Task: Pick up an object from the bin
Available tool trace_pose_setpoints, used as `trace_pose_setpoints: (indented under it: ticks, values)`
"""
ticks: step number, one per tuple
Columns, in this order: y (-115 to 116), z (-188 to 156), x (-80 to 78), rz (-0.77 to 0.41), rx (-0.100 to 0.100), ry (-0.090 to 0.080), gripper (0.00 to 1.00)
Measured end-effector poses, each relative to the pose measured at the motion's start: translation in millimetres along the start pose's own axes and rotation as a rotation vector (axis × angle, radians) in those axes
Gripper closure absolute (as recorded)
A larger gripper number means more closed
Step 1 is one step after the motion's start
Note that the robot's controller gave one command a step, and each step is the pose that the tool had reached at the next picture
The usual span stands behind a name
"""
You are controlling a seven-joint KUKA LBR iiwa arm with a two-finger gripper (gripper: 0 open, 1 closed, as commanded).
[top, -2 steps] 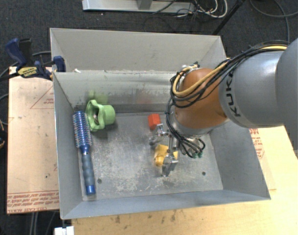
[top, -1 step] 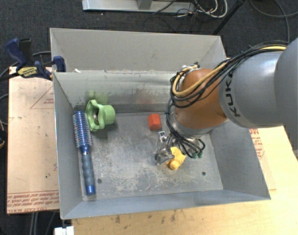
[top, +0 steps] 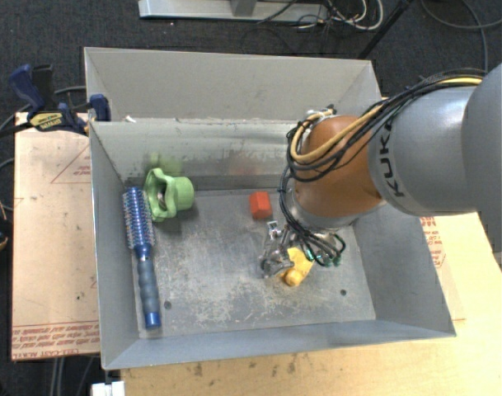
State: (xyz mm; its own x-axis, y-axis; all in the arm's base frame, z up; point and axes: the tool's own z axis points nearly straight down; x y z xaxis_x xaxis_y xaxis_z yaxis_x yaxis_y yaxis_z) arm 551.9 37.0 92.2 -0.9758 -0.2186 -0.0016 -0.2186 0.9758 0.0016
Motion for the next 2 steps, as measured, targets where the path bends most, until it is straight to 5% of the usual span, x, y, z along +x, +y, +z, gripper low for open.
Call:
trace_pose_setpoints:
  ticks: [1, 2]
  values:
    - [-43.4, -38.1, 29.8, -0.421, 0.002, 0.0, 0.0]
    - [-42.6, -4.8, 25.6, -0.489, 0.001, -0.005, 0.0]
